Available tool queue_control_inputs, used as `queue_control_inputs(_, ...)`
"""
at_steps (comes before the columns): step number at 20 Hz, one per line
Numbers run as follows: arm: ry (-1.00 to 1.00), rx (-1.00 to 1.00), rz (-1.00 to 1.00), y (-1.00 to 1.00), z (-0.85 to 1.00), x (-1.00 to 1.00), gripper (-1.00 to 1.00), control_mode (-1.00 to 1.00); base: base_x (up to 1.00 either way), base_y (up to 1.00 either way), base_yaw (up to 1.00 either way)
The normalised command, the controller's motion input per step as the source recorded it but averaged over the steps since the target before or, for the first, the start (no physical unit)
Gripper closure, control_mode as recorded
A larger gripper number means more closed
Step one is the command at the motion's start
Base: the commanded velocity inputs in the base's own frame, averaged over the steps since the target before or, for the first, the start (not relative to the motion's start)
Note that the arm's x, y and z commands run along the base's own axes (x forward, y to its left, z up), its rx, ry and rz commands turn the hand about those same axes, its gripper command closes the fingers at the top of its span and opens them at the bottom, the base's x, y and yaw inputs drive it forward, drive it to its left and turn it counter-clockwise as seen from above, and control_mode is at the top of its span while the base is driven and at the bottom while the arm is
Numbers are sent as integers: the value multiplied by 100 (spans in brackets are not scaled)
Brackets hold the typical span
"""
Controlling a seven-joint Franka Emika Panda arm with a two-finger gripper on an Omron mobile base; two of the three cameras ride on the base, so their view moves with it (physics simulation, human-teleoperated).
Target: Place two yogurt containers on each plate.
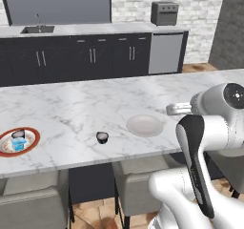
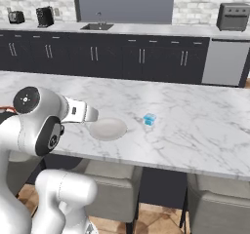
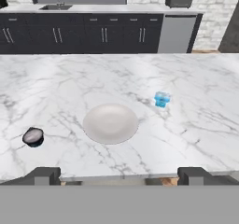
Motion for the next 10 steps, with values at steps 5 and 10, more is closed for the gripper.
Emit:
queue_control_inputs(5, 3, 3, 3, -9, 0, 40, -100, -100, 60, -2, 5)
queue_control_inputs(10, 20, 7, 2, -32, 0, 100, -100, -100, 0, 0, 0)
